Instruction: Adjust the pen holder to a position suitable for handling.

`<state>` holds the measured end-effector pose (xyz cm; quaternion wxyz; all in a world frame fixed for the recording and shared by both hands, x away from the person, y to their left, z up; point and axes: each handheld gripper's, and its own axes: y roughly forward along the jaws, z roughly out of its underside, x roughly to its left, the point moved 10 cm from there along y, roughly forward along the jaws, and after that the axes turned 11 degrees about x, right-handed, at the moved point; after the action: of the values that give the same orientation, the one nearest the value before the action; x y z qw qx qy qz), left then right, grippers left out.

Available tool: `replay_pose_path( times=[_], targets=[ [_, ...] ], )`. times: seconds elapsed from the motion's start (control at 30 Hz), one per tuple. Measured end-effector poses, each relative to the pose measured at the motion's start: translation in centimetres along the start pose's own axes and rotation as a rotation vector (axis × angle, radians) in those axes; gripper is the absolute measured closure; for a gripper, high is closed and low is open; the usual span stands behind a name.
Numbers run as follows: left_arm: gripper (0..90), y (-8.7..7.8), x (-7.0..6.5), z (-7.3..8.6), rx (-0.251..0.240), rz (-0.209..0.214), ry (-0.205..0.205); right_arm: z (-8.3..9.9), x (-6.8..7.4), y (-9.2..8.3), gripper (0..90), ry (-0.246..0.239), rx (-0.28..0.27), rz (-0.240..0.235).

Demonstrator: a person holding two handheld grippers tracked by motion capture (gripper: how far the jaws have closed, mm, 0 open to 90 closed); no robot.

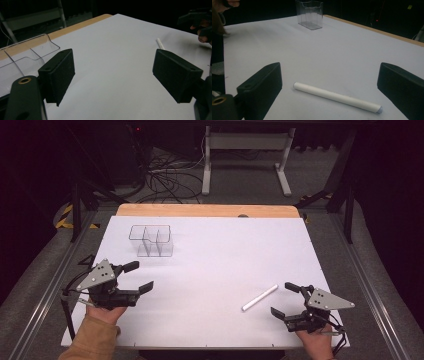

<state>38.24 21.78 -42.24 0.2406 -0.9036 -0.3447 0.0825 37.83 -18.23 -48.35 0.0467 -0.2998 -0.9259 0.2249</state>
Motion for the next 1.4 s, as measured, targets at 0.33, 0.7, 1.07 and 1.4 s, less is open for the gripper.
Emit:
replay_pose_path(
  times=[0.33,0.7,1.07,1.4],
  targets=[
    [18.6,0.5,2.0,-1.1,0.053,-0.040,0.033,0.7,-0.1,-0.2,6.3,0.024,0.016,-0.006],
    [18.3,1.1,3.9,-2.3,0.061,-0.038,0.011,1.2,0.0,-0.8,6.3,0.045,0.015,-0.001],
    [12.3,1.4,5.3,-3.0,0.020,-0.038,0.019,1.3,0.3,-0.8,6.3,0.049,0.014,-0.013],
    [15.5,1.7,6.9,-2.7,0.149,-0.112,0.065,1.3,0.3,-0.7,6.3,0.047,0.016,-0.017]
  ],
)
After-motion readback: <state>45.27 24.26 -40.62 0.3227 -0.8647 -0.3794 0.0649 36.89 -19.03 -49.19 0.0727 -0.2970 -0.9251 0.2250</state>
